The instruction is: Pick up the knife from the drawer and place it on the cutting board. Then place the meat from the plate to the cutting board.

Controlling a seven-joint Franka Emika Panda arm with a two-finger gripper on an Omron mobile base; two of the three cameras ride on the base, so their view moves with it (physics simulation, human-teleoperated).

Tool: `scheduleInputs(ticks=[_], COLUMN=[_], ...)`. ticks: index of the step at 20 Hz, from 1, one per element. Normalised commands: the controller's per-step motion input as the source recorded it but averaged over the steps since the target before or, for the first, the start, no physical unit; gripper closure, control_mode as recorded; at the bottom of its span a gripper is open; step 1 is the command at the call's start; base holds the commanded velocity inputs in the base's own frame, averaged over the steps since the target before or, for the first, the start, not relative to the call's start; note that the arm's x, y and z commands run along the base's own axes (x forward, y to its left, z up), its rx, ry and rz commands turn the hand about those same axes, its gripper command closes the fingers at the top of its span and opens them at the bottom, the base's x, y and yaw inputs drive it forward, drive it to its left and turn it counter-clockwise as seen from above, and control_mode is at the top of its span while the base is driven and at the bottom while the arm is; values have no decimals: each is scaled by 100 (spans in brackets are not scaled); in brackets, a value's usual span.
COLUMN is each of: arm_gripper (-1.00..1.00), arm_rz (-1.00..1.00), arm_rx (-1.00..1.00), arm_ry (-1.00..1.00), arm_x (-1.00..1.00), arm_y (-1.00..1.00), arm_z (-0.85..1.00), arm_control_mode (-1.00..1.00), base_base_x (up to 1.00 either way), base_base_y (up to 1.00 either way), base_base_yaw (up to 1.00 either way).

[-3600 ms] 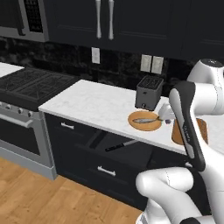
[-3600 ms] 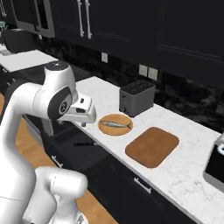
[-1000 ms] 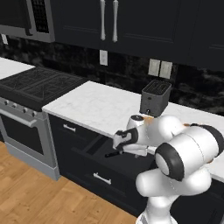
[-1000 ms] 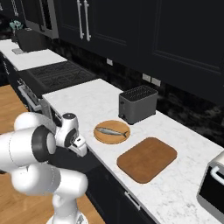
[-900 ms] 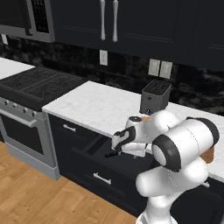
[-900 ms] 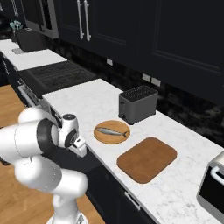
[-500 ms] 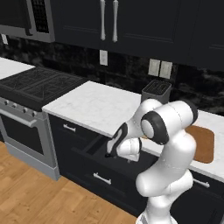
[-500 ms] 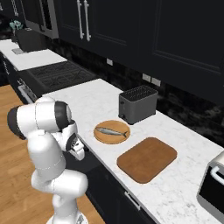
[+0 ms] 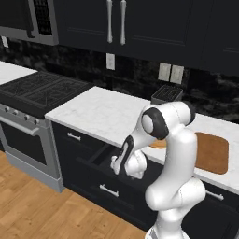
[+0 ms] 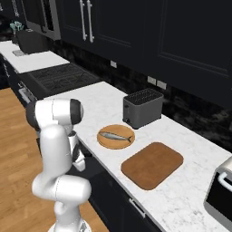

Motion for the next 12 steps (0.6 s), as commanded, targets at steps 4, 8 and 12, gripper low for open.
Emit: scheduleInputs(ticks=[4,8,12], arm_gripper=[-100,-100,-100], arm_rz=[0,0,0], arm_rx=[0,0,0], arm_ry=[0,1,0], arm_x=[0,-1,-16], arm_y=[17,24,30], arm_z=[-9,-9,-4], arm_control_mode=[-100,-100,-100], base_base_x=[0,0,0], base_base_y=[0,0,0], base_base_yaw=[0,0,0])
